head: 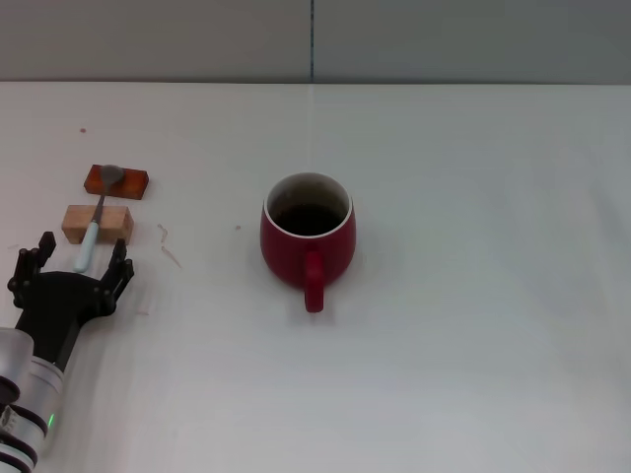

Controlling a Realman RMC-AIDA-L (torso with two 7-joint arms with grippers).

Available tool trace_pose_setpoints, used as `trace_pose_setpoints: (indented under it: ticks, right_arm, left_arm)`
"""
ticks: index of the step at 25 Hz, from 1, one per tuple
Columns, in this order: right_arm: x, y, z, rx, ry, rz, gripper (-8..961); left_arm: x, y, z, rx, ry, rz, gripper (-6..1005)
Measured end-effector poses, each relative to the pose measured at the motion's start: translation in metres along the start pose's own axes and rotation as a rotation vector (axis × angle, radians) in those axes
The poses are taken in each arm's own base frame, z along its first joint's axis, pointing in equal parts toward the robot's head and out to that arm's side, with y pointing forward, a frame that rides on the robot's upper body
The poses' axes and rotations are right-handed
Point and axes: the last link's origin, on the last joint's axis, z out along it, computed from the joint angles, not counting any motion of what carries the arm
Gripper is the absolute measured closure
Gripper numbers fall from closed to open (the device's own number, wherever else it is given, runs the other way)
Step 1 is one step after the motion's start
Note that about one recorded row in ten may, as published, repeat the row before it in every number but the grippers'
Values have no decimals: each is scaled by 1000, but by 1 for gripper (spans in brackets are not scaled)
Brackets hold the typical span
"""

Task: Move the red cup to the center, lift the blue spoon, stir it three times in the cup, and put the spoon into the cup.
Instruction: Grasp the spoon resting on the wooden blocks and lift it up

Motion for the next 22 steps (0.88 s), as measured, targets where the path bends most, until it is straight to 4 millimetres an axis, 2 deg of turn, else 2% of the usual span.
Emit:
trace_pose_setpoints:
  ticks: [22]
  right_arm:
    - [0,-1,-3,2,-4,-1,394]
  left_arm:
    - [1,0,7,-5,-10,-9,255]
